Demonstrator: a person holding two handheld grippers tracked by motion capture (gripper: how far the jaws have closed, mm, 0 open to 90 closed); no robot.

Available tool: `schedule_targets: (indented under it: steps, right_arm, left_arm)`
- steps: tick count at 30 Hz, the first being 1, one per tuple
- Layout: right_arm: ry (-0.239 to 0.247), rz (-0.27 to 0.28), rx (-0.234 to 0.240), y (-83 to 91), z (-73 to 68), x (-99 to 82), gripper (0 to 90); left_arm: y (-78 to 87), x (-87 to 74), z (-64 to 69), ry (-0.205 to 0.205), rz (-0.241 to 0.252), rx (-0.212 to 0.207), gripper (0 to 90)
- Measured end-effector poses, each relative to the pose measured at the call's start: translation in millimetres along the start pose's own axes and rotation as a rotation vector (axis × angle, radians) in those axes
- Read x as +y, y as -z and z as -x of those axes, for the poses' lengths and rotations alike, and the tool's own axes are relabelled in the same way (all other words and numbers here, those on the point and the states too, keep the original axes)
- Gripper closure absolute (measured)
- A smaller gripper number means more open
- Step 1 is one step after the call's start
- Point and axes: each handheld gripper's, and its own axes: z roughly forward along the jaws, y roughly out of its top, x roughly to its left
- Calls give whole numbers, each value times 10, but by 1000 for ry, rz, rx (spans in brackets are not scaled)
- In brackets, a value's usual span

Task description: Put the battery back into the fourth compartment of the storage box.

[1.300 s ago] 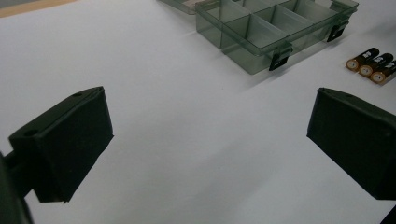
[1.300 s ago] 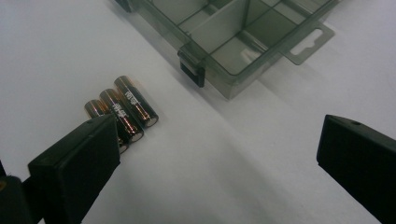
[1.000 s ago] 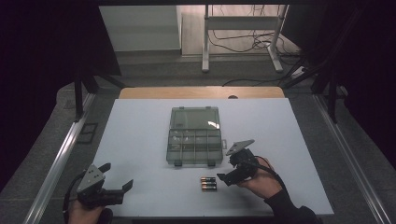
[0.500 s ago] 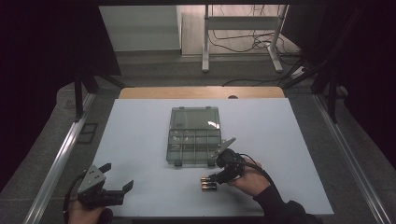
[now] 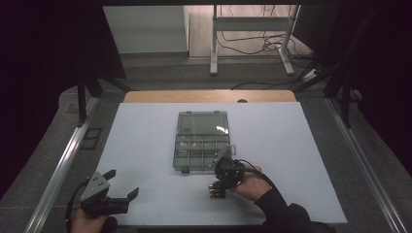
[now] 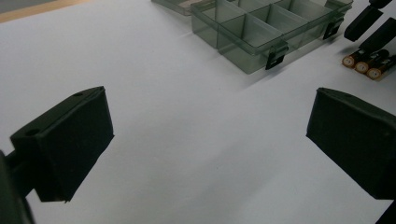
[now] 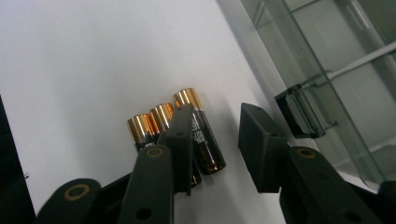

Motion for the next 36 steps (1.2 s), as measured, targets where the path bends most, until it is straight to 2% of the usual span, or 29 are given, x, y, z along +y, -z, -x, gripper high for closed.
schedule_targets:
  steps: [5, 11, 15, 17, 21, 36]
  right_arm:
    - [25, -21, 4, -63, 15, 23, 689]
    - [69, -50, -25, -122, 13, 41, 763]
    - [52, -46, -22, -114, 17, 36, 767]
    - [26, -24, -3, -93, 19, 36, 766]
    - [26, 29, -2, -8, 25, 38, 766]
    - [-15, 100, -16, 183, 115, 7, 765]
  left_arm:
    - [0, 0, 1, 0, 1, -1, 9]
    - [0, -1, -1, 0, 2, -3, 9]
    - [1, -1, 1, -1, 2, -3, 10]
    - [1, -1, -2, -1, 2, -4, 10]
    - [2, -3, -8, 4, 5, -6, 10]
    - [-2, -2, -17, 12, 3, -8, 10]
